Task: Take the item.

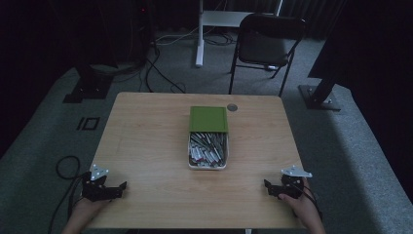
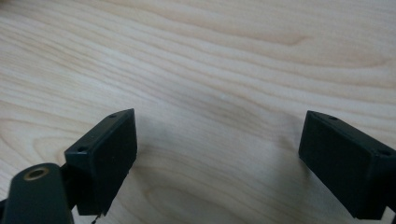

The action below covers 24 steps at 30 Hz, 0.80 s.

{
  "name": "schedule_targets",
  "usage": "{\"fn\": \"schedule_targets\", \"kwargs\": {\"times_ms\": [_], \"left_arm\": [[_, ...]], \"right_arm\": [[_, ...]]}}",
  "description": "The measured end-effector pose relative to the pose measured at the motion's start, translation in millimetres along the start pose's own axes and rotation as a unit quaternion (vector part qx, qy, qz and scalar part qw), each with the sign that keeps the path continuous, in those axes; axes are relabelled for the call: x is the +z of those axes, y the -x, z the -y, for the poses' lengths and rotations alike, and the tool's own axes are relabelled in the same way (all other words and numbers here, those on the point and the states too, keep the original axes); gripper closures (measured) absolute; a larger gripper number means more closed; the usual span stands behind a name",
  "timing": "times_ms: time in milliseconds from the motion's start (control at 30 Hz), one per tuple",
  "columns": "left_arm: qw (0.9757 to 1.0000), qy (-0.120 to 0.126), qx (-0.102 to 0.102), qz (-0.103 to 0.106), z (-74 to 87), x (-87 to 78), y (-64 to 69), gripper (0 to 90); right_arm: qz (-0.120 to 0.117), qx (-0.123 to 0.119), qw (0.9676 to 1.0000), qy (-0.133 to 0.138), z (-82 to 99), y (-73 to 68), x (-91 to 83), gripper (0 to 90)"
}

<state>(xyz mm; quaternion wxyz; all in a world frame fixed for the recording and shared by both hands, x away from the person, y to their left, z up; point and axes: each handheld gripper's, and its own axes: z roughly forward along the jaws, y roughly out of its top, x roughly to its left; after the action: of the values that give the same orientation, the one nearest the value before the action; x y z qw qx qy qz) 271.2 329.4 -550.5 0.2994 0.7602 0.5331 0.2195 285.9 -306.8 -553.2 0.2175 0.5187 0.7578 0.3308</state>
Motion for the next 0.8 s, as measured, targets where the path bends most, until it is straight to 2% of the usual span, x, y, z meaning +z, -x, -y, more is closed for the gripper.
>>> {"fn": "schedule_targets", "kwargs": {"times_ms": [433,800], "left_arm": [[1.0,-0.001,0.0,0.0,0.0,-0.1,0.0,1.3],[1.0,-0.001,0.0,0.0,0.0,-0.1,0.0,1.3]], "right_arm": [[-0.002,-0.011,0.9996,0.028,-25.6,-8.2,-7.0,11.8],[-0.009,-0.015,0.9991,0.038,-43.4,-18.0,-9.6,13.7]]}}
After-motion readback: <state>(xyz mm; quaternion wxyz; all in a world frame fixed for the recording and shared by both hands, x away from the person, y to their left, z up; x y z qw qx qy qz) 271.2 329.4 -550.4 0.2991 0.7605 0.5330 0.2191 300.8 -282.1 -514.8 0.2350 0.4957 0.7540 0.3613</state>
